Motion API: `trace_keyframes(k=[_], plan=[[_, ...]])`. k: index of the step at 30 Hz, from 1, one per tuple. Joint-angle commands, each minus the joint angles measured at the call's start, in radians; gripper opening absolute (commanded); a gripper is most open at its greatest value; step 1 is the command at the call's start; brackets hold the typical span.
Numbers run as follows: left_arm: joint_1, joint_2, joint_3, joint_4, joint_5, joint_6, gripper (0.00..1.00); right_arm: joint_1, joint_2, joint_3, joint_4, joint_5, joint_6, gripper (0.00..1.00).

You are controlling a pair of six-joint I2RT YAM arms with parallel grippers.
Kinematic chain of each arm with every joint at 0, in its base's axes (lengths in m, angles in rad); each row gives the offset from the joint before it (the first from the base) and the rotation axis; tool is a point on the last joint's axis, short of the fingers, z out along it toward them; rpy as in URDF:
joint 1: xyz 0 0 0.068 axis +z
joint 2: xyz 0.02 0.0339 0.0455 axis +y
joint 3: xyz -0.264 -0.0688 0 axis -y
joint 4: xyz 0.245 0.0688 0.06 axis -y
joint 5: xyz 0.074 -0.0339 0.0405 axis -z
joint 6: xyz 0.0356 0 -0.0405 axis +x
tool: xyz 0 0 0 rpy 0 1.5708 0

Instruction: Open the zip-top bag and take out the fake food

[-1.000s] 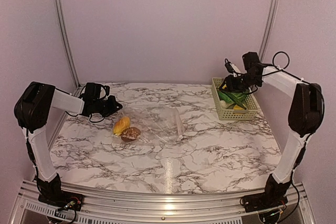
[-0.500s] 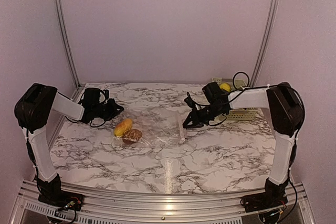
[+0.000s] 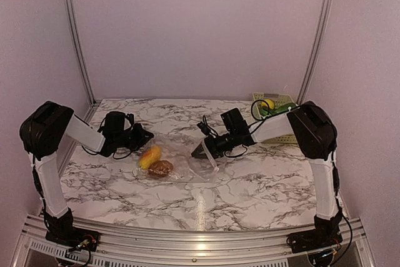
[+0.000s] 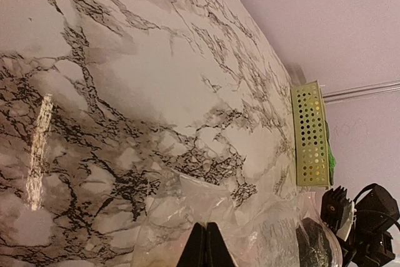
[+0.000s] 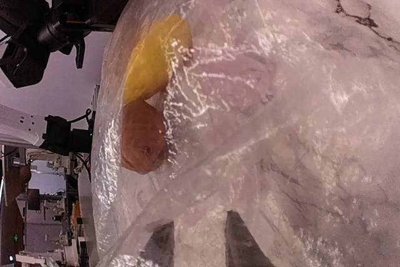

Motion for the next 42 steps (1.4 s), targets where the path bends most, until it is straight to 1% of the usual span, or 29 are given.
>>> trace_keyframes(k=[1,3,6,9,11,13,14,15,17,18,20,23,25,28,30,33,37,39,42], plan=[[-0.053,0.015,-0.016,0.099,-0.057,-0.109,0.0,0.042,0.07,0.033,0.204,-0.074,0.1,0.29],[-0.074,0.035,-0.013,0.125,-0.064,-0.143,0.0,0.051,0.088,0.043,0.241,-0.077,0.121,0.31],[-0.099,0.061,-0.018,0.172,-0.07,-0.2,0.0,0.062,0.109,0.068,0.277,-0.082,0.141,0.31],[-0.118,0.094,-0.031,0.273,-0.067,-0.276,0.0,0.076,0.129,0.091,0.345,-0.11,0.182,0.31],[-0.129,0.115,-0.038,0.332,-0.066,-0.319,0.0,0.079,0.138,0.087,0.428,-0.13,0.235,0.33],[-0.135,0.124,-0.032,0.341,-0.058,-0.328,0.0,0.078,0.138,0.082,0.454,-0.131,0.251,0.36],[-0.133,0.117,-0.024,0.315,-0.053,-0.312,0.0,0.078,0.139,0.085,0.432,-0.124,0.237,0.36],[-0.129,0.1,-0.013,0.267,-0.054,-0.282,0.01,0.076,0.142,0.088,0.391,-0.11,0.217,0.36],[-0.117,0.047,0.021,0.097,-0.062,-0.185,0.23,0.068,0.145,0.079,0.309,-0.085,0.161,0.36],[-0.11,0.015,0.044,-0.001,-0.069,-0.127,0.33,0.065,0.144,0.06,0.292,-0.078,0.149,0.36],[-0.089,-0.041,0.078,-0.167,-0.075,-0.009,0.45,0.061,0.131,0.017,0.293,-0.075,0.134,0.37],[-0.059,-0.112,0.122,-0.433,-0.062,0.125,0.57,0.053,0.1,-0.045,0.315,-0.092,0.108,0.41],[-0.041,-0.163,0.115,-0.544,-0.059,0.191,0.63,0.052,0.081,-0.069,0.317,-0.103,0.075,0.45],[-0.039,-0.227,0.103,-0.72,-0.061,0.302,0.71,0.051,0.06,-0.091,0.299,-0.119,0.01,0.49],[-0.04,-0.258,0.074,-0.781,-0.04,0.336,0.72,0.053,0.045,-0.11,0.302,-0.124,-0.016,0.51],[-0.051,-0.294,-0.001,-0.788,-0.009,0.344,0.72,0.056,0.039,-0.117,0.3,-0.128,-0.034,0.51],[-0.095,-0.274,-0.019,-0.799,-0.012,0.354,0.71,0.072,0.038,-0.091,0.253,-0.129,-0.074,0.53],[-0.126,-0.249,-0.006,-0.793,-0.012,0.351,0.63,0.083,0.041,-0.071,0.213,-0.123,-0.105,0.53],[-0.174,-0.207,0.016,-0.744,0.02,0.32,0.44,0.088,0.042,-0.067,0.206,-0.127,-0.115,0.56]])
